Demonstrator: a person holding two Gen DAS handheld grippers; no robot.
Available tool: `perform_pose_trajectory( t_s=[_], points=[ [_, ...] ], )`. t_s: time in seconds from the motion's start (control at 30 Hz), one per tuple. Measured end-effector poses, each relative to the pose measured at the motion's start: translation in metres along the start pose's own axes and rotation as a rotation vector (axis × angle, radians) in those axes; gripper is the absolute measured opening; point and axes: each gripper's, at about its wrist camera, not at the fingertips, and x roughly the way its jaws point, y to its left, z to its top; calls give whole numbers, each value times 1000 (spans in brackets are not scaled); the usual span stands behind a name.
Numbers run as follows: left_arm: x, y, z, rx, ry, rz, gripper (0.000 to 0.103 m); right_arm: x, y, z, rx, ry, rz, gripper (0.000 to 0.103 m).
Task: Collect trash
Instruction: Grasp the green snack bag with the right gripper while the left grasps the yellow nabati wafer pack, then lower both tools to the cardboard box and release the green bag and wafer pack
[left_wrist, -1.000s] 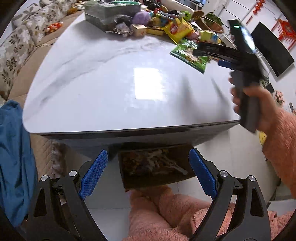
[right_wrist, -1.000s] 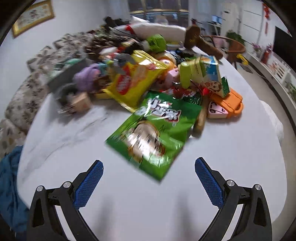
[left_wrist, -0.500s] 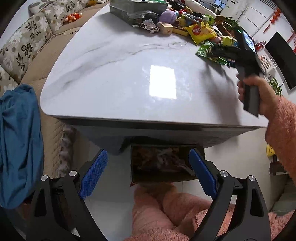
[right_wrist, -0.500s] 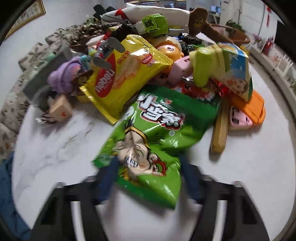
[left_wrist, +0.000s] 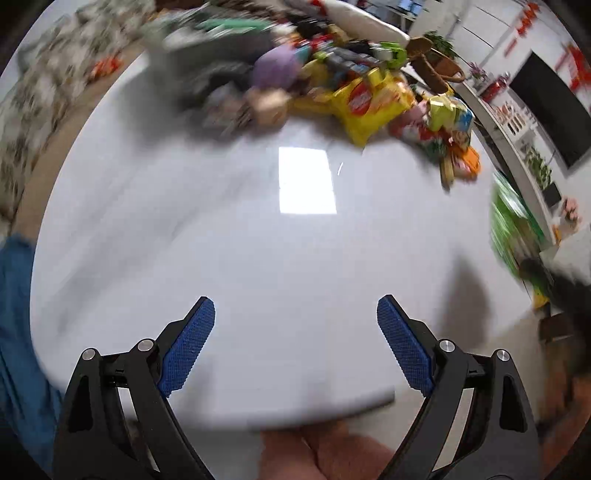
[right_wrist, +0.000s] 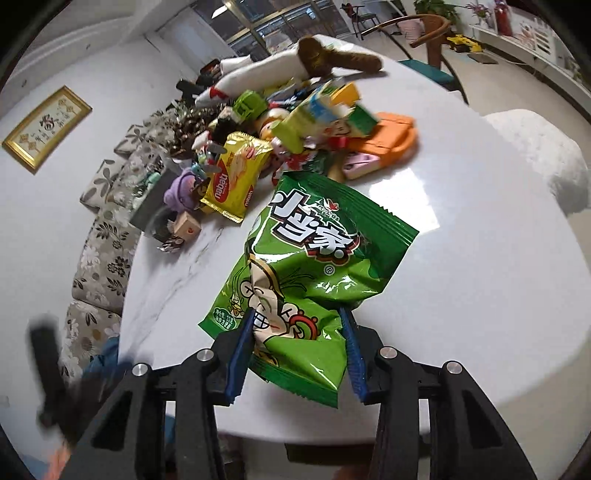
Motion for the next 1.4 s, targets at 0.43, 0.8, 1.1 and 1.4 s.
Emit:
perform_pose_trajectory(
  t_s=[0.43, 0.8, 1.1, 1.4],
  points=[
    [116, -119, 142, 540, -82, 427, 87, -37, -29, -28, 68, -13, -35, 44],
    [112, -109, 149, 461, -12, 245, 70, -38, -27, -29, 58, 0, -28, 44],
    [16, -72, 54, 379, -32, 30, 69, -27, 7, -25, -42, 27, 5, 44],
    [-54, -24, -79, 288, 34, -75, 65, -17, 70, -65, -300, 161, 10, 44]
  ],
)
